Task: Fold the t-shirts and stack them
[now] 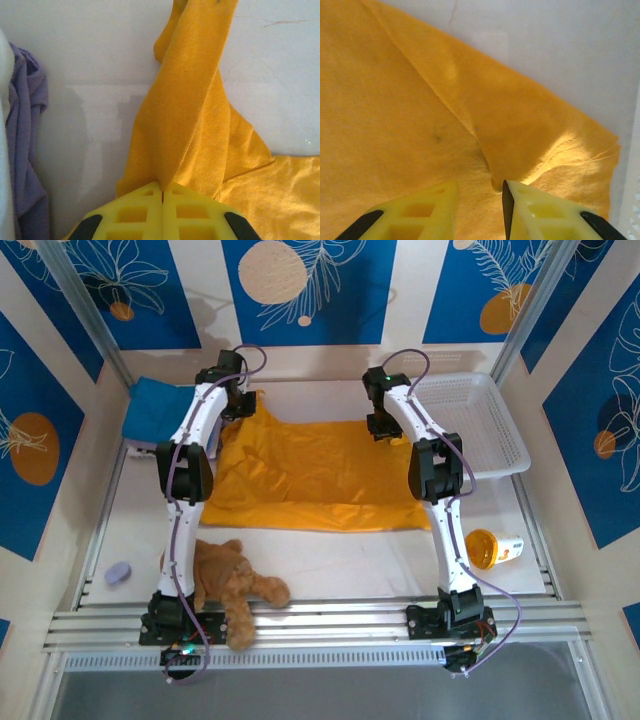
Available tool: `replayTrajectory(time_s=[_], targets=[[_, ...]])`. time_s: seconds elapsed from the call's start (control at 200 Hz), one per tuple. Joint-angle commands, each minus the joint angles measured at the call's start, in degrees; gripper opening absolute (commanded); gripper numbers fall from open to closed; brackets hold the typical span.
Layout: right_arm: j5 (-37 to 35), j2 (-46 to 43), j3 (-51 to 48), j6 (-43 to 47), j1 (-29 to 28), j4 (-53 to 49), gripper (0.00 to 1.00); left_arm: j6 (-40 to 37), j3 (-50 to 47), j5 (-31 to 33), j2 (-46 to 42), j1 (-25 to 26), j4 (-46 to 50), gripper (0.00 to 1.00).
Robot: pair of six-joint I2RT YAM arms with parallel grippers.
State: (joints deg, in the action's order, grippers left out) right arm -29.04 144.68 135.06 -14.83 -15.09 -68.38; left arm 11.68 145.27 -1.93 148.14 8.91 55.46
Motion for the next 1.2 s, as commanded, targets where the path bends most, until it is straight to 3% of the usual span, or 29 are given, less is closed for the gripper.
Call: replayTrajectory(time_s=[0.0, 0.27, 0.64, 1.196], targets=[[-3.2, -0.5, -1.2, 1.1, 0.0, -0.6, 0.32, 0.6, -0.8, -1.0, -3.0, 0.0, 0.2, 0.0], [-3.8, 0.1, -2.1, 1.5, 0.9, 1.1, 0.3, 0.4, -1.1, -0.9, -3.1, 0.0, 0.0, 0.0], [-5.3, -1.3, -1.1, 3.0, 1.0, -0.9, 0.0, -0.3, -1.2, -0.8, -4.4, 0.0, 0.2, 0.0], [-8.1, -14.3, -14.7, 6.3, 0.4, -2.2, 0.0, -2.1, -3.3, -4.4, -9.3, 0.0, 4.7, 0.0]])
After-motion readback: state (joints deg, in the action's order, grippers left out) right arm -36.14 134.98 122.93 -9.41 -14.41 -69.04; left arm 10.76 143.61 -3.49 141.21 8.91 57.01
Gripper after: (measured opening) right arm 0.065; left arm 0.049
